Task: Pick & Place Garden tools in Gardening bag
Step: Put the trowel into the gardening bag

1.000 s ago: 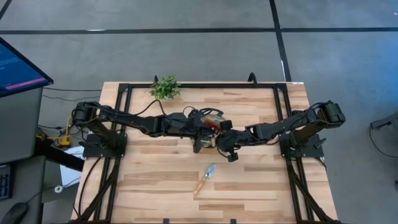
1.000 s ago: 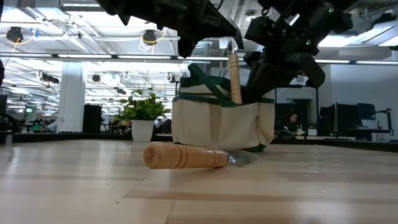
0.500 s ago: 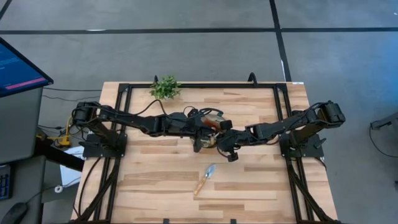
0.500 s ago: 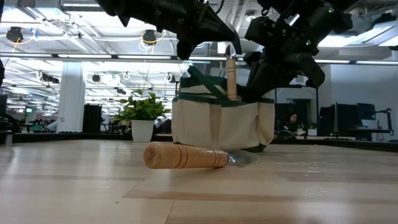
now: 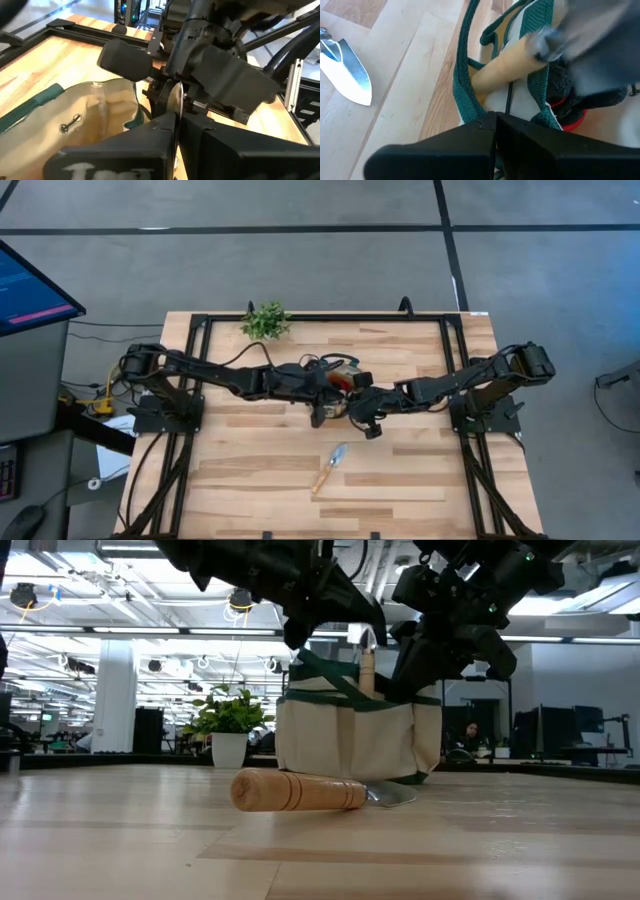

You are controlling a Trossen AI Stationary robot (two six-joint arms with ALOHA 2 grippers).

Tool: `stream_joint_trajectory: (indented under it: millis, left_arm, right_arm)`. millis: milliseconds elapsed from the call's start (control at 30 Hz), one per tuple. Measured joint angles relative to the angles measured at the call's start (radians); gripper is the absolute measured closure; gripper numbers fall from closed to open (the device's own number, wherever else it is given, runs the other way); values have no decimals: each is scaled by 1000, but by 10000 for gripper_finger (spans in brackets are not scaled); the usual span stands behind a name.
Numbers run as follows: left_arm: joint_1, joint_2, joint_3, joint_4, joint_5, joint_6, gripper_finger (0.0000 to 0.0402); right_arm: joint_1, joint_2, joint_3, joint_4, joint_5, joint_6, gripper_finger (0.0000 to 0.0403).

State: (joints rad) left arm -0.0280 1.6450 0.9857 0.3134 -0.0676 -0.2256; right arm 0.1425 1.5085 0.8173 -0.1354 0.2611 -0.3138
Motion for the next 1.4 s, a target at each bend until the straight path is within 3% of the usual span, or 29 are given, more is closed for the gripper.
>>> stream_joint_trajectory:
  millis: [400,700,1067,1233,1400]
  left_arm:
    - [2,133,1,87,-28,-16,401]
    - [3,128,0,84,-24,-5,399]
    - [3,118,-1,85,-22,25,388]
    - [3,118,-1,98,-23,72,357]
    - [9,72,-1,113,-33,121,309]
  right_arm:
    - [0,0,0,5,1,0,403]
    - [0,0,6,-1,2,-1,403]
    - [43,0,211,-324,2,21,393]
    - [62,0,317,-545,2,69,361]
    - [80,-12,374,-617,0,102,360]
